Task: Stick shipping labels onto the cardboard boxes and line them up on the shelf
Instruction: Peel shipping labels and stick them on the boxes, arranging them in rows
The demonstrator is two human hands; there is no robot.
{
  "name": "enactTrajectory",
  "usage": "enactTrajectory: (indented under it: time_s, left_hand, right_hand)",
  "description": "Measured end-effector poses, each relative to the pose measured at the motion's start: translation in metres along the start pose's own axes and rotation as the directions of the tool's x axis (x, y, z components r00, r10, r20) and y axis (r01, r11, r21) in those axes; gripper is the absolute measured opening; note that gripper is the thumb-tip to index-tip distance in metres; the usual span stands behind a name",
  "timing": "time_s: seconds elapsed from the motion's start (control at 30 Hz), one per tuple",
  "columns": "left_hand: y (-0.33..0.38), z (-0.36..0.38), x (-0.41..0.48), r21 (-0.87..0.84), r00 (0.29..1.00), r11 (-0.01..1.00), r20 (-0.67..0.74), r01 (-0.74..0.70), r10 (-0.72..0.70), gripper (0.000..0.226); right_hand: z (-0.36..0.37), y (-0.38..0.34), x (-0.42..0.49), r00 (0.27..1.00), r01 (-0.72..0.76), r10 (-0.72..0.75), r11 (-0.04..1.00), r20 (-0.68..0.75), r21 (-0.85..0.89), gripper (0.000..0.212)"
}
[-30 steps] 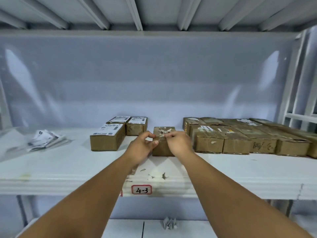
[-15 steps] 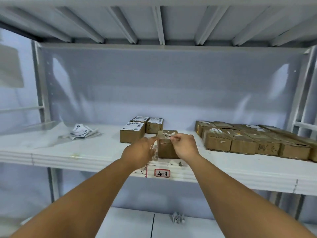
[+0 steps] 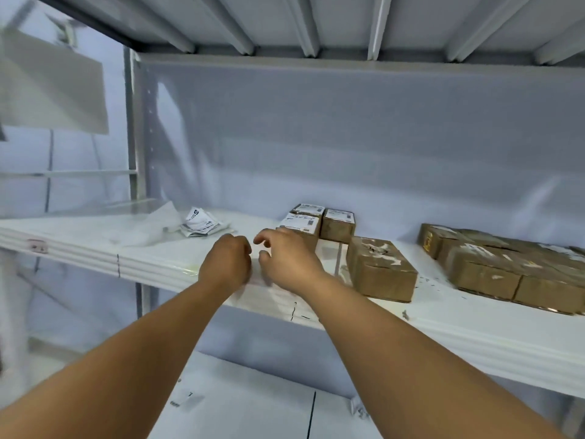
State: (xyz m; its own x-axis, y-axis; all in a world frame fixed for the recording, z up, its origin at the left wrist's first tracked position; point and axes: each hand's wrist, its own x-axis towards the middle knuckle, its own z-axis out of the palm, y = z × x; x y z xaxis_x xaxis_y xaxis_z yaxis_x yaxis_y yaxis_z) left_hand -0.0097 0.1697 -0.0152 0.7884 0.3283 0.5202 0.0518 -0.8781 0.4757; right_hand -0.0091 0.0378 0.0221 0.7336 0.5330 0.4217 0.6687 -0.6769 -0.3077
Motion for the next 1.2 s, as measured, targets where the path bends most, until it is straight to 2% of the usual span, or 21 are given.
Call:
enactTrajectory:
  time_s: [0.13,0.23,0.33,0.47,0.5,0.6,0.73,0.87,0.97,1.07,1.13,1.2]
  left_hand:
    - [-0.037,-0.011,0.028,0.045,0.995,0.995,-0.052,0.092,-0.089,0.024]
    - [-0.067,-0.017,0.046,0.22,0.993,0.968,-0.051,0.118,-0.11,0.03]
    - [-0.088,-0.017,0.057,0.389,0.99,0.913,-0.107,0.122,-0.087,0.041]
    - [-0.112,-0.022,0.073,0.511,0.932,0.844,-0.361,0.164,0.037,0.052]
    - [-0.12,-0.024,0.077,0.518,0.926,0.838,-0.377,0.174,0.041,0.052]
    - [-0.136,-0.026,0.088,0.514,0.96,0.844,-0.278,0.156,-0.008,0.053]
    - [-0.139,-0.023,0.093,0.565,0.965,0.819,-0.257,0.1,0.059,0.04]
    - [-0.147,-0.022,0.093,0.535,0.97,0.837,-0.241,0.116,0.02,0.033]
    - [-0.149,-0.024,0.096,0.467,0.966,0.851,-0.201,0.242,-0.165,0.032]
    - [-0.154,-0.028,0.106,0.29,0.914,0.867,-0.118,0.405,-0.387,0.028]
    - [-0.156,-0.03,0.109,0.215,0.908,0.883,-0.079,0.418,-0.411,0.028]
    - [-0.154,-0.03,0.11,0.217,0.929,0.903,-0.074,0.371,-0.364,0.035]
  right_hand:
    - [0.027,-0.011,0.029,0.997,-0.049,0.044,0.994,0.057,0.093,0.03]
    - [0.045,-0.016,0.048,0.996,-0.067,0.061,0.991,0.058,0.118,0.03]
    - [0.063,-0.02,0.07,0.997,-0.042,0.034,0.993,0.074,0.106,0.031]
    - [0.085,-0.025,0.097,0.997,0.013,-0.015,1.0,0.075,0.026,0.031]
    - [0.088,-0.026,0.102,0.997,0.023,-0.024,1.0,0.071,0.008,0.032]
    - [0.09,-0.033,0.118,0.995,0.051,-0.042,0.993,0.09,-0.104,0.036]
    - [0.098,-0.048,0.139,0.986,0.154,-0.121,0.928,0.118,-0.339,0.047]
    - [0.115,-0.046,0.148,0.989,0.143,-0.124,0.934,0.079,-0.327,0.036]
    - [0.122,-0.037,0.151,0.998,0.059,-0.061,0.971,0.001,-0.232,0.026]
    - [0.123,-0.032,0.153,1.0,-0.006,0.005,0.989,-0.007,-0.151,0.028]
    - [0.123,-0.031,0.156,1.0,-0.011,0.008,0.991,-0.021,-0.135,0.028]
    - [0.126,-0.03,0.159,0.999,-0.016,0.011,0.992,-0.037,-0.121,0.024]
